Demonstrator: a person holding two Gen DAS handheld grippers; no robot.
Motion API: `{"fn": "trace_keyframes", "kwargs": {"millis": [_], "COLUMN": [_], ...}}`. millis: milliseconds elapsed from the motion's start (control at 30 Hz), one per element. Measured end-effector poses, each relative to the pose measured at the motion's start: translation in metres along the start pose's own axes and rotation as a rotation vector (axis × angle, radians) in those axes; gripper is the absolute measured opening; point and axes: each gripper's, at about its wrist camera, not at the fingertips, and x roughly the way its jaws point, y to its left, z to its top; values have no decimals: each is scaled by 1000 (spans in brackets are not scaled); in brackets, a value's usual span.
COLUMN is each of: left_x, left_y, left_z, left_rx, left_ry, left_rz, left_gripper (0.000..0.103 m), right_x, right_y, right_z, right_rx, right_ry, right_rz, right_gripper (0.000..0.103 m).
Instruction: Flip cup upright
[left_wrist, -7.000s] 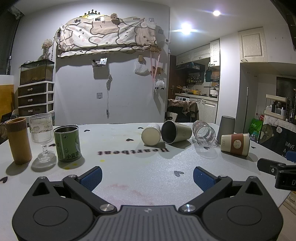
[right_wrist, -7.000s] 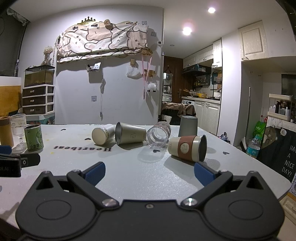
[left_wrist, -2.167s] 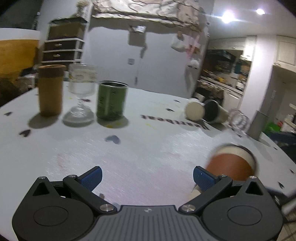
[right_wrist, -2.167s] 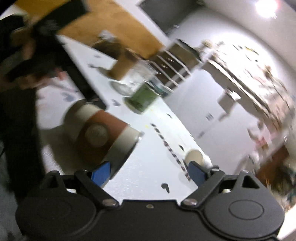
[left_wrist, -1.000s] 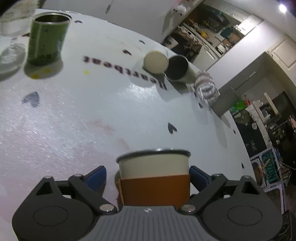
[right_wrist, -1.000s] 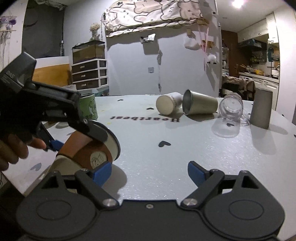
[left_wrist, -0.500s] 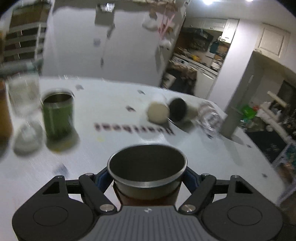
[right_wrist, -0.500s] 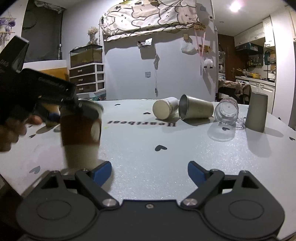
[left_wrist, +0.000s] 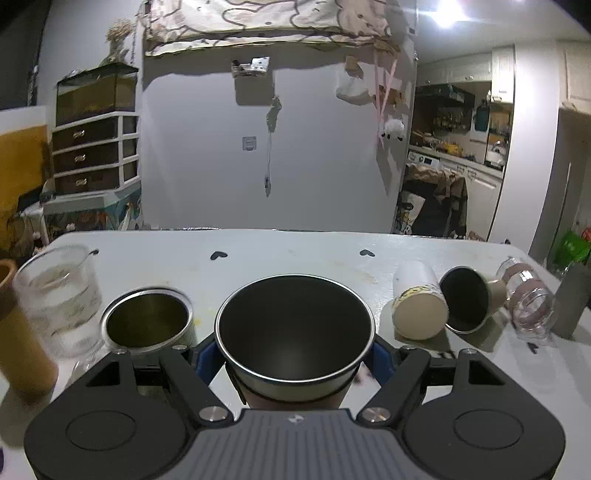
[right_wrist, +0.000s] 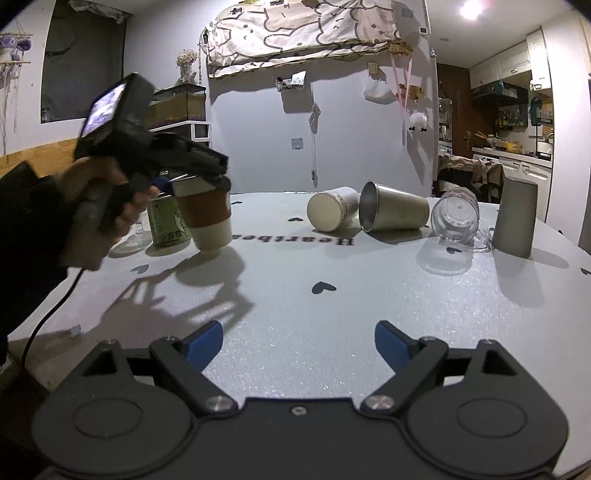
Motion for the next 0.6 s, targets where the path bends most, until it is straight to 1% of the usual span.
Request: {"fn": "trace_keyframes", "kwargs": {"millis": [67,200,367,533,567,600], "left_x": [9,24,38,40,38,35], "left_y": [-3,-6,-1,0,1,1], "left_z": [3,10,12,8,8,8], "left_rx": [19,49,24,26,28,30], "left_ry": [-6,-14,-8,-33,-37,-48], "left_rz": [15,73,88,93,94,95], "left_gripper": [78,78,78,79,86,97], "right_x": [0,0,2,2,1,1], "right_y": [-1,-3,-5,-6,-6,-5], "right_z": [-1,-3,-6,-7,-7,-7], "right_rx": [0,2,8,8,7,6], "right_ry": [2,4,8,8,7,7], "right_rz": [-2,-2,-1,-2,-2,-3], "right_gripper": [90,90,90,90,90,90]}}
